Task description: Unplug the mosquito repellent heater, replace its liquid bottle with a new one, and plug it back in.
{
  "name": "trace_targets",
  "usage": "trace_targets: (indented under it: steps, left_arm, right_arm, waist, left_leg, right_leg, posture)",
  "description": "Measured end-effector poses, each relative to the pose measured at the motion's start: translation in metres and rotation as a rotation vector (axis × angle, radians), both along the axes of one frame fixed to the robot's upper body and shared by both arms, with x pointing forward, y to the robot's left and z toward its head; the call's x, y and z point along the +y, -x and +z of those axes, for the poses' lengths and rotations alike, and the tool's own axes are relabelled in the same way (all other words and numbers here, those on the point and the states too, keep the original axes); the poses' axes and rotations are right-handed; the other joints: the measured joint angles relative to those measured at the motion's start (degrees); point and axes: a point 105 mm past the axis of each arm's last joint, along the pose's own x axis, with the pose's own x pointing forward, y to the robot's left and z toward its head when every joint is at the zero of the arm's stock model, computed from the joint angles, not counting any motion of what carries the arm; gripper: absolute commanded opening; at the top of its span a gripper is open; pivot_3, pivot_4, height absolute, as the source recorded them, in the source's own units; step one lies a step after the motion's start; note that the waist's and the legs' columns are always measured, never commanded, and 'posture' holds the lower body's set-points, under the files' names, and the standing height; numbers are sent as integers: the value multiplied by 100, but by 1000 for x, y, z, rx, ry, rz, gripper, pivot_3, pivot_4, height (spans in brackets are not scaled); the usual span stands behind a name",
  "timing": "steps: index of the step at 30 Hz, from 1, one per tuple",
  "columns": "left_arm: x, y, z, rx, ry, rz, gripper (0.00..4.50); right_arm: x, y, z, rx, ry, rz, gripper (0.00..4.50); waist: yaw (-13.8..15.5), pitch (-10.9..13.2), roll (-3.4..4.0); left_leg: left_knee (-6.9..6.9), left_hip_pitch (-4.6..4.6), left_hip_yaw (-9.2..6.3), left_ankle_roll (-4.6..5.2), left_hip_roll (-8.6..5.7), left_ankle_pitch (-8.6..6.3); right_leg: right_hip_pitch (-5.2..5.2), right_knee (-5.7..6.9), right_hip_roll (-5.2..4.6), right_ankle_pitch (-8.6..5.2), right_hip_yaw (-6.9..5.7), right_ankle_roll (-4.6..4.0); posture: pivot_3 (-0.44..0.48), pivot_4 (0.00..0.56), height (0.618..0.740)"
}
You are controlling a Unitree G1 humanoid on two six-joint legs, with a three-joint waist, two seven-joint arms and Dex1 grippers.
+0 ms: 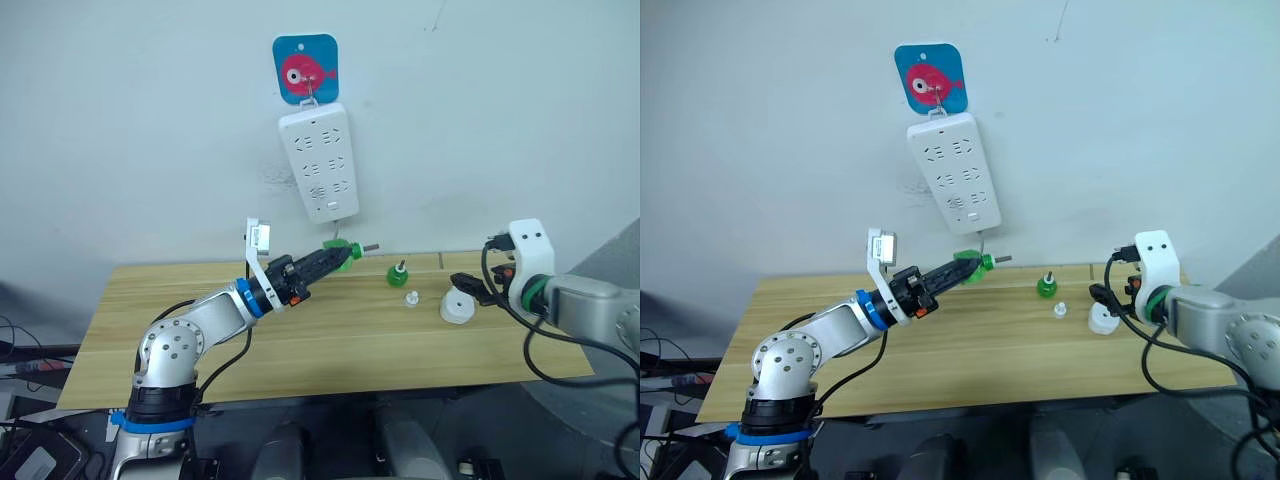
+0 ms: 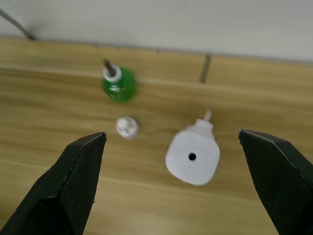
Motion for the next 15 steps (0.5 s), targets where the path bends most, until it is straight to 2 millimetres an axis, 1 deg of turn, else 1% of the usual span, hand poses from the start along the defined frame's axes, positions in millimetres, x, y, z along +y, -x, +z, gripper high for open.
trace_targets:
  steps: [2, 6, 9, 12, 15]
  left_arm:
    - [-2, 4, -4, -1, -7, -16, 2419]
    - [-4, 7, -8, -3, -19, -27, 2419]
    - [-4, 8, -7, -16, -24, -32, 2419]
    - [-4, 9, -8, -19, -28, -33, 2419]
    - [-4, 10, -7, -26, -24, -44, 2419]
  right_arm:
    - [-4, -10, -9, 50, 20, -66, 4500]
    - [-4, -24, -29, 140, 33, -167, 4500]
    - [-4, -34, -36, 166, 62, -223, 4500]
    - [-9, -38, -42, 184, 85, -267, 4500]
    - [-6, -36, -55, 227, 104, -278, 4500]
  waist:
    - [7, 29, 5]
    - [18, 66, 15]
    - [22, 87, 26]
    - [21, 96, 25]
    - [17, 107, 28]
  left_leg:
    - [0, -3, 5, 6, 0, -3]
    - [0, -13, 8, 17, 3, -11]
    - [0, -16, 11, 21, 3, -13]
    - [0, -15, 11, 23, 4, -14]
    - [-1, -14, 11, 24, 6, -15]
  right_leg:
    - [-3, -3, -1, 1, 4, 1]
    - [-11, -10, -2, 1, 2, 1]
    - [-14, -13, -4, 1, 3, 2]
    - [-14, -15, -4, 1, 1, 2]
    - [-14, -14, -2, 1, 1, 2]
  posture:
    - [-158, 250, 740]
    - [-146, 253, 740]
    - [-135, 254, 740]
    - [-122, 255, 740]
    - [-115, 253, 740]
